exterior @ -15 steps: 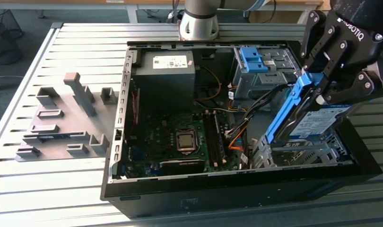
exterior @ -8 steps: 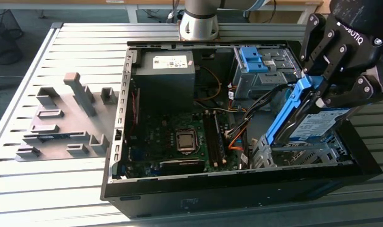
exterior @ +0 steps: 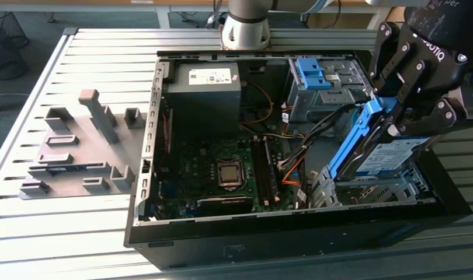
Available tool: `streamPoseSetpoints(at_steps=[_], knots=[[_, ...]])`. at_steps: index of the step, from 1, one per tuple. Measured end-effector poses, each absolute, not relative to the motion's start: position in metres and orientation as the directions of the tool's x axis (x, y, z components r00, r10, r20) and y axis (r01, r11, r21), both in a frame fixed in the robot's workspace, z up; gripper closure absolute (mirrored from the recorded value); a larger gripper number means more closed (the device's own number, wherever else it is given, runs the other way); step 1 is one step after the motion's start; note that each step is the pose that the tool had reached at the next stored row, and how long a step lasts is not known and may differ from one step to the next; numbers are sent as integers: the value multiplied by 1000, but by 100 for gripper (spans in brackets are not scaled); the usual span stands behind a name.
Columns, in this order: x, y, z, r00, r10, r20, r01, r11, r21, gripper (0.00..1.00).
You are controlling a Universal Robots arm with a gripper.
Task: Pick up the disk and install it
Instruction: 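Insert the disk into the insertion slot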
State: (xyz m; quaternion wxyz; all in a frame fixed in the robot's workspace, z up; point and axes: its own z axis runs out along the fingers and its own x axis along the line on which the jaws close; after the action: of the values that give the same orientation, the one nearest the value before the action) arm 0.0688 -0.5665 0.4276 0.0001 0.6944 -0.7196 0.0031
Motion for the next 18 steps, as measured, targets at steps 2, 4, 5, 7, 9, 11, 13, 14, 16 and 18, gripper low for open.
streamPoseSetpoints(at_steps=[2,4,5,7,9,11,13,14,16,18], knots=[[69,-567,427,-36,-999,5,-999,36,-4,64],[69,-567,426,-36,-999,5,-999,36,-4,64],[69,-567,426,-36,-999,5,-999,36,-4,64],[69,-567,426,-36,-999,5,-999,36,-4,64],[69,-567,426,-36,-999,5,-999,36,-4,64],[69,-567,426,-36,-999,4,-999,36,-4,64],[69,-567,426,-36,-999,4,-999,36,-4,64],[69,-567,426,-36,-999,5,-999,36,-4,64],[69,-567,426,-36,-999,5,-999,36,-4,62],[69,-567,425,-36,-999,4,-999,36,-4,56]])
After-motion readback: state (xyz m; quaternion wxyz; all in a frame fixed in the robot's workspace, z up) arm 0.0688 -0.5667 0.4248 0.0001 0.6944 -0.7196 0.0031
